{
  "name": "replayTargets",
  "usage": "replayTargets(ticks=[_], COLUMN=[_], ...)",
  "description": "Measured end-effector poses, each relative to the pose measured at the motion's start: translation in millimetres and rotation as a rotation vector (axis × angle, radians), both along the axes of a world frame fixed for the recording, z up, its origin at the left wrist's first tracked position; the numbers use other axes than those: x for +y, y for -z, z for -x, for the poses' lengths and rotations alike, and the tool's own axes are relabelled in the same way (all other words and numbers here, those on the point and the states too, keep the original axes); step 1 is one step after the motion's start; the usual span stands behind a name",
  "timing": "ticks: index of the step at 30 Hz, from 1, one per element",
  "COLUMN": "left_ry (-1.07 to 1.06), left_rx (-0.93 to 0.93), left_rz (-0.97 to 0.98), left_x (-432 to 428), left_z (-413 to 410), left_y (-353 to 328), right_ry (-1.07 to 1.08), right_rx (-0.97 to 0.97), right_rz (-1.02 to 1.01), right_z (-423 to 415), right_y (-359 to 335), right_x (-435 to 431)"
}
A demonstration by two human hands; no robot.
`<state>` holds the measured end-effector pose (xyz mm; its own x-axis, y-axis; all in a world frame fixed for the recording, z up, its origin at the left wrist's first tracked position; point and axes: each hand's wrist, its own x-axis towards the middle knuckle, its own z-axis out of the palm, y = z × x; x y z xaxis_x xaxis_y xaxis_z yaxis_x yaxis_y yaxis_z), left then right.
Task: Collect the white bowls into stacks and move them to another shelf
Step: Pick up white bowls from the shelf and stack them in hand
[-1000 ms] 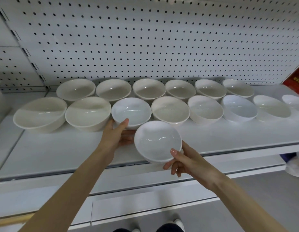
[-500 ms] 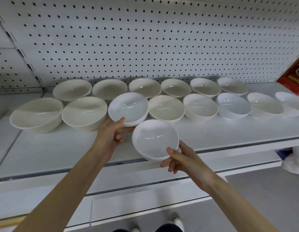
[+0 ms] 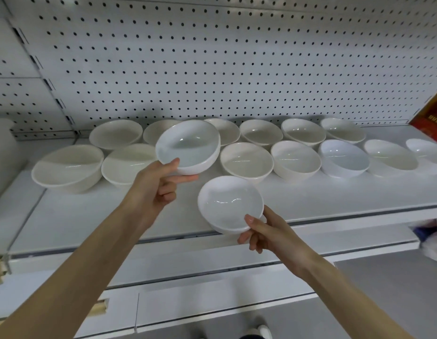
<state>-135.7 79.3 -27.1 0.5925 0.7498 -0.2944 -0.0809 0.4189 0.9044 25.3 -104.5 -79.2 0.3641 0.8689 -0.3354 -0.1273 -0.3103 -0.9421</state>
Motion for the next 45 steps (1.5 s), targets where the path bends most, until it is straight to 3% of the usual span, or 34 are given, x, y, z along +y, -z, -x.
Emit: replayTargets(ticks=[7,19,22,25,32,37,41,45], left_ry=[-0.074,-0.192,-0.185,-0.126,0.02,0.07,0.078,0.058], left_rx=[0.049,0.093,0.104,0.1,0.125,0.119,0.148,0.259], left_rz=[-0.119,-0.147,-0.138,-0.134,-0.171,-0.175,-0.217,-0.418], left_x=[-0.4,-6.6,-12.3,-19.7,-27.7,-29.2,-28.6,-26.2], left_z=[33.5,89.3,93.1,91.9,65.8,54.4,51.2,47.0], left_y=[-13.2,-15.5,-13.7,-13.3,-12.5,-10.4,-8.7,-5.8], right_ry=[0.001,-0.065,-0.048,0.11,-0.034,-0.073,-0.063,-0.011], right_rx=[0.052,0.113,-0.111,-0.388,-0.48,-0.358,-0.396,-0.436], right_rz=[-0.011,0.003,0.041,-0.071,-0.379,-0.442,-0.427,-0.45], right_z=[11.4,35.6,38.7,29.0,30.1,27.0,26.6,27.8], right_y=[5.4,3.0,-1.6,-7.5,-34.0,-29.4,-25.0,-22.0], right_x=[18.1,70.4,74.4,69.7,72.9,76.9,80.1,83.2])
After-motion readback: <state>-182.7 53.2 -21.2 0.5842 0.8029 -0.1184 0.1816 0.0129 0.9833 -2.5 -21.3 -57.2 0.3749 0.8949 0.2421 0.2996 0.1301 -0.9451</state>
